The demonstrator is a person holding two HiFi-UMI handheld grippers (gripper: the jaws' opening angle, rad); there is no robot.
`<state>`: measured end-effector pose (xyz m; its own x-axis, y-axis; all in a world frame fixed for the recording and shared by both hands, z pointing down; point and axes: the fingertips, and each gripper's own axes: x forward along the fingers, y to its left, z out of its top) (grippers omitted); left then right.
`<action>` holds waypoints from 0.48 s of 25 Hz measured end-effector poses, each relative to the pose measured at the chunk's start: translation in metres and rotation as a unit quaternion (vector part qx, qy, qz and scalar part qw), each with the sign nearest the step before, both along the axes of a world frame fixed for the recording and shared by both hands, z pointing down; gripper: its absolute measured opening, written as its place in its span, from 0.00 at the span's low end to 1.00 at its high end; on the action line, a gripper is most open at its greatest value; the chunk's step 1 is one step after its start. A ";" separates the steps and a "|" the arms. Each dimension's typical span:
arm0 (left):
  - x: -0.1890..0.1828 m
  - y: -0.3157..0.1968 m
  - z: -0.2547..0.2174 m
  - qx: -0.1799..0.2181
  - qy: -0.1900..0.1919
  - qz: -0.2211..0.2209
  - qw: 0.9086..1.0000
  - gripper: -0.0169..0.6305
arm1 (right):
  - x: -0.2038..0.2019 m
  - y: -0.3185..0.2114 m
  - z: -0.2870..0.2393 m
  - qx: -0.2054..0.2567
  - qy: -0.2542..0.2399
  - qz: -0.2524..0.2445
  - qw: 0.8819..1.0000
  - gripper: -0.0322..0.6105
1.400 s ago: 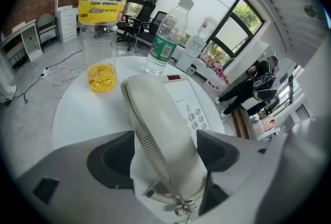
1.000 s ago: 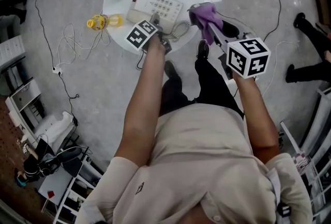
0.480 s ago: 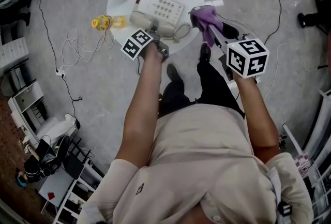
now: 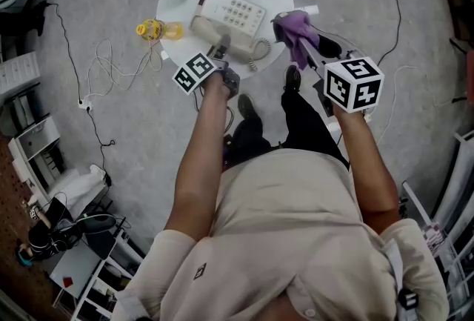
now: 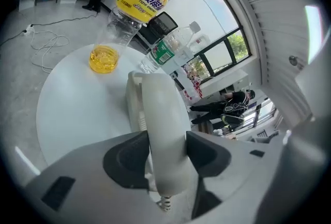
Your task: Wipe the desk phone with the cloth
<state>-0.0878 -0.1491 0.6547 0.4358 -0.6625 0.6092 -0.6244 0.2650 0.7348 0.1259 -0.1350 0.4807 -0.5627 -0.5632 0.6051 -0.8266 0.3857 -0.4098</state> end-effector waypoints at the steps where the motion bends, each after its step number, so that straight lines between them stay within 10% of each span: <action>1: 0.001 0.001 -0.003 0.005 0.008 0.001 1.000 0.36 | -0.001 0.000 -0.001 0.000 0.001 -0.001 1.000 0.16; 12: 0.002 -0.007 -0.065 0.100 0.192 -0.023 0.976 0.36 | -0.014 0.001 -0.011 0.008 0.007 -0.012 1.000 0.16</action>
<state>-0.0855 -0.1558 0.5899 0.5732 -0.7758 0.2637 -0.2838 0.1139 0.9521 0.1117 -0.1344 0.4696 -0.5667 -0.5596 0.6047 -0.8234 0.4109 -0.3914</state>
